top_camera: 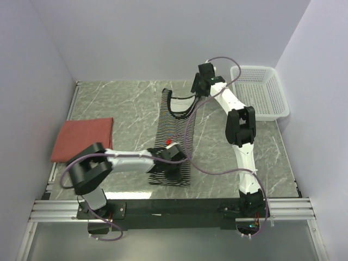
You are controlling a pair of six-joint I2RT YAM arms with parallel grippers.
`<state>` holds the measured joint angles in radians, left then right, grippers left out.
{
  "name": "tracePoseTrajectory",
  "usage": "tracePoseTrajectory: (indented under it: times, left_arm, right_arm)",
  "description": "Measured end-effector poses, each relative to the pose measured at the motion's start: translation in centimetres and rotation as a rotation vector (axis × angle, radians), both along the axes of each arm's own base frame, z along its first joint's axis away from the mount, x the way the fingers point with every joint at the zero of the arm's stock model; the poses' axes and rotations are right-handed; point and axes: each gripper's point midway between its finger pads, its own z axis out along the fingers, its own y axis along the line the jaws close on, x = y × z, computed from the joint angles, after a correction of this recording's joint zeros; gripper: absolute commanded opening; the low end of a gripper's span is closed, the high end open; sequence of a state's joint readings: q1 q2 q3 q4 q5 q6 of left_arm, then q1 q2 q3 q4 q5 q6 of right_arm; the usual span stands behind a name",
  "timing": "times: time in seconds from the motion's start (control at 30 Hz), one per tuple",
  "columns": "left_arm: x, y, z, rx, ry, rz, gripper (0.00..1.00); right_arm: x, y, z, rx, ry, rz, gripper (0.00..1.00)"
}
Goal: Fold and stack the tank tops
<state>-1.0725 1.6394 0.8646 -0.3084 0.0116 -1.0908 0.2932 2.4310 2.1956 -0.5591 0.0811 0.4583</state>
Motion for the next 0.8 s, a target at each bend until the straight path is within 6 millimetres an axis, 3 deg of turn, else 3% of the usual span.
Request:
tracePoseTrajectory:
  times: [0.1,0.2,0.27,0.37,0.4,0.5,0.67,0.8]
  left_arm:
    - [2.3,-3.9,0.1,-0.069,0.0,-0.005,0.01]
    - [5.1,-7.0,0.3,-0.144,-0.005,0.006,0.01]
    - [6.8,-7.9,0.5,-0.173,-0.017,0.018,0.02]
    - [8.0,-7.7,0.6,-0.173,-0.042,0.018,0.16]
    - [8.1,-7.5,0.7,-0.17,-0.05,0.016,0.27]
    - [7.7,-7.2,2.1,-0.178,-0.08,0.0,0.43]
    - [6.4,-5.0,7.9,-0.255,-0.158,0.017,0.47]
    - [6.0,-2.1,11.0,-0.293,-0.212,0.103,0.46]
  right_arm:
    - [0.4,-0.3,4.5,0.033,-0.068,0.0,0.58]
    - [-1.1,-0.5,9.6,0.061,-0.133,0.004,0.59]
    - [-3.6,-1.1,12.3,0.077,-0.158,0.002,0.59]
    - [-8.2,-2.5,13.8,0.086,-0.169,-0.012,0.59]
    - [-10.1,-3.0,13.5,0.089,-0.156,-0.017,0.59]
    - [-15.9,-4.5,11.0,0.098,-0.112,-0.038,0.59]
    - [-25.1,-5.6,4.2,0.13,0.024,-0.039,0.58]
    - [-30.7,-3.7,0.6,0.151,0.099,0.025,0.59]
